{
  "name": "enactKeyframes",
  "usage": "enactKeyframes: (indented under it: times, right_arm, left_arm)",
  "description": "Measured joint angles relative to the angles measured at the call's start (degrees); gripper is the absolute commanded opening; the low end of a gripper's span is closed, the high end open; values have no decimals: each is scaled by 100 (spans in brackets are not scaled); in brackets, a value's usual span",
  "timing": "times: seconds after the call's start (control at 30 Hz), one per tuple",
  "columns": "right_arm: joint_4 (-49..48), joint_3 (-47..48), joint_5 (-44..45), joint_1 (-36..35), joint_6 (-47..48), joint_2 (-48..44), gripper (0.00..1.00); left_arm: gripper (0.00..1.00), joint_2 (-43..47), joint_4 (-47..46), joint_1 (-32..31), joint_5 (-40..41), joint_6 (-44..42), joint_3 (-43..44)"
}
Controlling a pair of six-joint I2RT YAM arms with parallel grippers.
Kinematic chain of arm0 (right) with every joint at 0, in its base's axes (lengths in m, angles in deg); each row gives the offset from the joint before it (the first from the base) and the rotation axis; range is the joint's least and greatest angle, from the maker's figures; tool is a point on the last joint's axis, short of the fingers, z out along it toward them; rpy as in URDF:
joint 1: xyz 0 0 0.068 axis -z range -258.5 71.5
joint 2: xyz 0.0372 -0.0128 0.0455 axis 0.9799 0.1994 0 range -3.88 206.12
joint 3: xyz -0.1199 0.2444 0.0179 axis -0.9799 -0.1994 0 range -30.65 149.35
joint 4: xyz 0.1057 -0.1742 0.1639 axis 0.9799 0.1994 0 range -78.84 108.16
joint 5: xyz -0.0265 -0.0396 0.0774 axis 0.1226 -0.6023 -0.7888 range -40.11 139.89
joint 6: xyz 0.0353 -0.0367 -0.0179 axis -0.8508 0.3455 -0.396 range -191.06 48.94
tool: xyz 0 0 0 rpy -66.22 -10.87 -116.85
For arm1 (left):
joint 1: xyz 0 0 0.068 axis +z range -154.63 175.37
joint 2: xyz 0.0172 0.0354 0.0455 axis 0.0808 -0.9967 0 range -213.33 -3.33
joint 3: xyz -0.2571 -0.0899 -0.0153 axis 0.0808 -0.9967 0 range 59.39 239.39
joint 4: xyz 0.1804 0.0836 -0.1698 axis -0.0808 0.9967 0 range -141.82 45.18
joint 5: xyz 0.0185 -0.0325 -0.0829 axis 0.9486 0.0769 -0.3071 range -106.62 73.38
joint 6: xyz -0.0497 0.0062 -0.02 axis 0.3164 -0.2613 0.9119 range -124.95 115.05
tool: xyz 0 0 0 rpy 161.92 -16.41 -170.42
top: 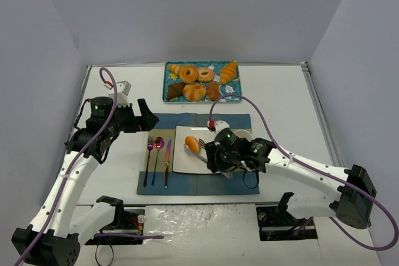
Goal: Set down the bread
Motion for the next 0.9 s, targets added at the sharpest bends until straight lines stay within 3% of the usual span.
enactKeyframes:
  times: [0.9]
  right_arm:
    - [363, 945, 827, -24, 176, -1, 51]
  left_arm:
    - [97, 0, 0, 0, 0, -2, 0]
